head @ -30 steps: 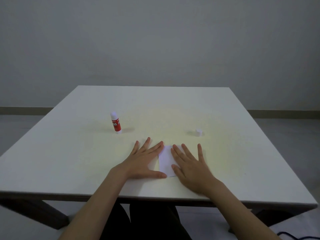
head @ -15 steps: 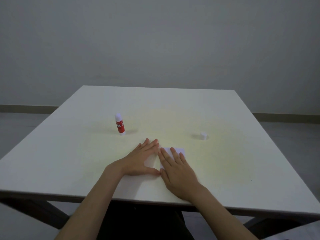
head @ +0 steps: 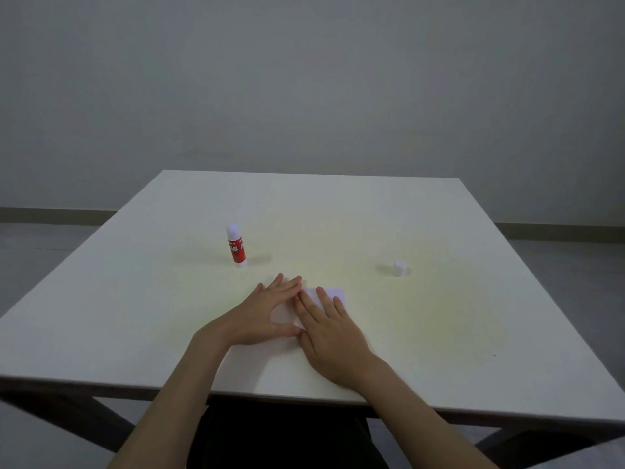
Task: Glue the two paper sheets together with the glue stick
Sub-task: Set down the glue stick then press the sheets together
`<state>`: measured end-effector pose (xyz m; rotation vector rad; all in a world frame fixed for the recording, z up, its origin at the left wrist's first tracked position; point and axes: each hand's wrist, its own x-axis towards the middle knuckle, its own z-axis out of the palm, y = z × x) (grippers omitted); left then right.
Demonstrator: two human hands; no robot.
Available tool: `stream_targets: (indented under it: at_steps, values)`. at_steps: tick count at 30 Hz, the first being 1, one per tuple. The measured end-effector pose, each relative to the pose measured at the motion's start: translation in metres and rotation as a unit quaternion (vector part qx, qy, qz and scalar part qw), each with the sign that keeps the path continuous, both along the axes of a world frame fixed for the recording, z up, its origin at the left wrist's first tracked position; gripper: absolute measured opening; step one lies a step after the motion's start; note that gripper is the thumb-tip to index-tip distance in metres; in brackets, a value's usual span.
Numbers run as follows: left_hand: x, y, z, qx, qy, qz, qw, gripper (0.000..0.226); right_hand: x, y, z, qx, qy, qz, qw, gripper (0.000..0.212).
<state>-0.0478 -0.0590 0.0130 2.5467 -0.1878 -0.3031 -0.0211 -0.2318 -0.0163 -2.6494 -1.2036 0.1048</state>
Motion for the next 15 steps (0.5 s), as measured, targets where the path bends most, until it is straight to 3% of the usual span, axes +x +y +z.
stream_targets:
  at_steps: [5, 9, 12, 15]
  values:
    - [0.002, 0.0, -0.001, -0.014, -0.001, 0.009, 1.0, 0.082, 0.001, -0.006, 0.009, 0.087, 0.051, 0.007, 0.995, 0.057]
    - [0.0, 0.003, 0.0, -0.029, -0.041, 0.039, 0.998, 0.083, 0.008, -0.02, 0.02, 0.166, 0.04, -0.013, 0.985, 0.05]
    - [-0.003, 0.009, 0.009, -0.082, -0.18, 0.109, 0.974, 0.074, 0.026, -0.037, 0.028, 0.206, 0.008, -0.069, 0.976, 0.047]
    - [-0.003, 0.017, 0.016, -0.046, -0.392, 0.233, 0.889, 0.058, 0.05, -0.058, 0.03, 0.226, -0.055, -0.172, 0.957, 0.044]
